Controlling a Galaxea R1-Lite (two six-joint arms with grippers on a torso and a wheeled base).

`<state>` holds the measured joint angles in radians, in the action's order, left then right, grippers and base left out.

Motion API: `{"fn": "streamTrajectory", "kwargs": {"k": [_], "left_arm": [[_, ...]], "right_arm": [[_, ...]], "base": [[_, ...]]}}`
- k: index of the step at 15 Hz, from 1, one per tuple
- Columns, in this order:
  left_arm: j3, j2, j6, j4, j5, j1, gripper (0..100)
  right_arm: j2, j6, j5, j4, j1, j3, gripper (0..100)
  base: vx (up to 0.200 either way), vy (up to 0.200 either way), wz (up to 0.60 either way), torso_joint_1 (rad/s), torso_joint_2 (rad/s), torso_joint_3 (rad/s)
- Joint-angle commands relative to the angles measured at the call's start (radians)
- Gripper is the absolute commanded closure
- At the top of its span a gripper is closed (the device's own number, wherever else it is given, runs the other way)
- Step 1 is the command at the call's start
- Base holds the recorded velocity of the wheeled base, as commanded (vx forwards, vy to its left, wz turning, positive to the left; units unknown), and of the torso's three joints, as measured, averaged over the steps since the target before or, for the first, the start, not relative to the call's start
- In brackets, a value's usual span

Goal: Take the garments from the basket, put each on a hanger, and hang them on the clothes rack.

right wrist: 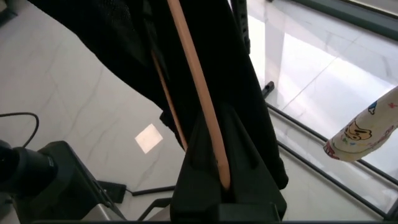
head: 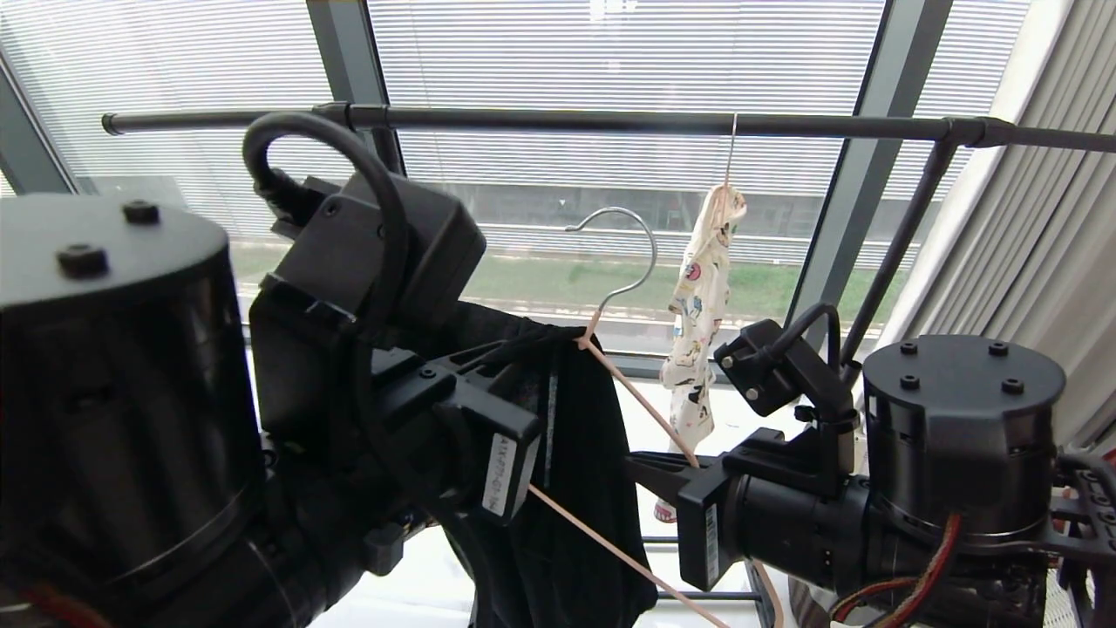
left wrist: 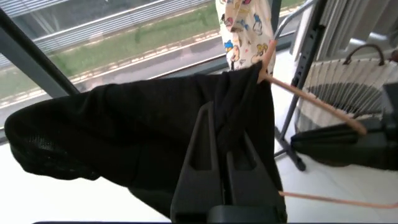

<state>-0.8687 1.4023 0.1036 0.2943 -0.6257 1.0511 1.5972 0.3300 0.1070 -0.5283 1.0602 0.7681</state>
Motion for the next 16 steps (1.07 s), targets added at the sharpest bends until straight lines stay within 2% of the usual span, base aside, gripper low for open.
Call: {"fn": "streamTrajectory", "kwargs": {"k": [1, 5, 7, 8, 11, 16], "left_arm": [[0.04, -0.046, 0.01, 0.002, 0.0, -0.002, 100], [0.037, -0.046, 0.011, 0.005, 0.0, -0.013, 100], [0.039, -0.039, 0.013, 0.037, 0.0, -0.013, 100], [0.037, -0.039, 0.011, 0.043, 0.0, -0.014, 0], [0.03, -0.06, 0.022, 0.057, 0.001, -0.014, 0], [0.037, -0.128, 0.117, 0.055, 0.003, -0.034, 0]], "right_arm": [[-0.01, -0.008, 0.0, -0.001, 0.0, 0.0, 100], [-0.011, -0.02, 0.014, -0.001, 0.006, 0.0, 100], [-0.013, -0.083, 0.017, -0.001, 0.014, -0.001, 100], [-0.013, -0.114, 0.017, -0.002, 0.014, -0.001, 100], [-0.013, -0.216, 0.019, -0.044, 0.012, -0.01, 100], [-0.014, -0.267, 0.049, -0.107, -0.016, -0.059, 100]], "base": [[0.0, 0.0, 0.0, 0.0, 0.0, 0.0], [0.0, 0.0, 0.0, 0.0, 0.0, 0.0], [0.0, 0.0, 0.0, 0.0, 0.0, 0.0], [0.0, 0.0, 0.0, 0.0, 0.0, 0.0], [0.0, 0.0, 0.0, 0.0, 0.0, 0.0], [0.0, 0.0, 0.0, 0.0, 0.0, 0.0]]}}
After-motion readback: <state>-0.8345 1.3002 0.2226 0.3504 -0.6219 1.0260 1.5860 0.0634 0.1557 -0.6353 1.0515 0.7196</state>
